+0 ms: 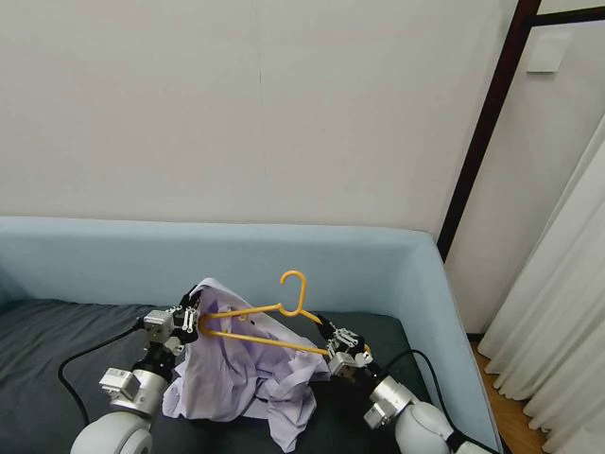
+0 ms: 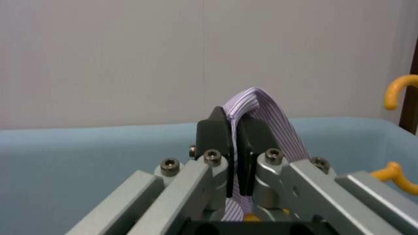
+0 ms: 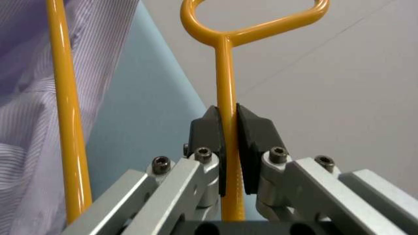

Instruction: Pick up the clothes from the sofa and hang them on the clothes hanger.

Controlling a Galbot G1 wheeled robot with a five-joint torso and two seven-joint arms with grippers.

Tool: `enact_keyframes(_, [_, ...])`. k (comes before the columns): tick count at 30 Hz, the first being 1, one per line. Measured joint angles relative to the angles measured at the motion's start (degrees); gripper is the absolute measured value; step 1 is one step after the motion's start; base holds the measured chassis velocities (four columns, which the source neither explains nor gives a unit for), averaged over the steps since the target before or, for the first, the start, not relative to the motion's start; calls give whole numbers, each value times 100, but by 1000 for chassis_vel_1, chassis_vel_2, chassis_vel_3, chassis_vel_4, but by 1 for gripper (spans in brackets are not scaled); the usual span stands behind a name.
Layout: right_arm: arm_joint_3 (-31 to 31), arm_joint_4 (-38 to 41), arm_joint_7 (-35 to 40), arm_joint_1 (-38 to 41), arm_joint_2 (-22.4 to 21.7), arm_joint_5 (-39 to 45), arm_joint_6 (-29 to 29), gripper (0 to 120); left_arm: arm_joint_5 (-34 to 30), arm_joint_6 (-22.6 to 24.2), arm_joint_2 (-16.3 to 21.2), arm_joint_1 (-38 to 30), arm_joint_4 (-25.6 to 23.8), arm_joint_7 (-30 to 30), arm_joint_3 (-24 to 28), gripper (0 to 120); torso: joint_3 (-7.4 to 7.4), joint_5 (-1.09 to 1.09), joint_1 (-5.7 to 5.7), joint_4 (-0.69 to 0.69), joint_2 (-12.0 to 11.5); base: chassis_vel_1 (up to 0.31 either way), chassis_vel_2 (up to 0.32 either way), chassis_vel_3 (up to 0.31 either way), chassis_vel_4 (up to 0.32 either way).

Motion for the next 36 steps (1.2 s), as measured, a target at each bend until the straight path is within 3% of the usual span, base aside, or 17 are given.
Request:
enact_keyframes(20, [228,198,124,-161,-322,28,-324,5,262,-126,-12,-101,151,13,97,0,0,-1,0,-2,0,0,0,0,0])
enact_keyframes(36, [-742,-354,328,919,518,85,-524,5,652,-268,-642,-16,86,182,606,0,0,0,0,0,0,0,0,0,0])
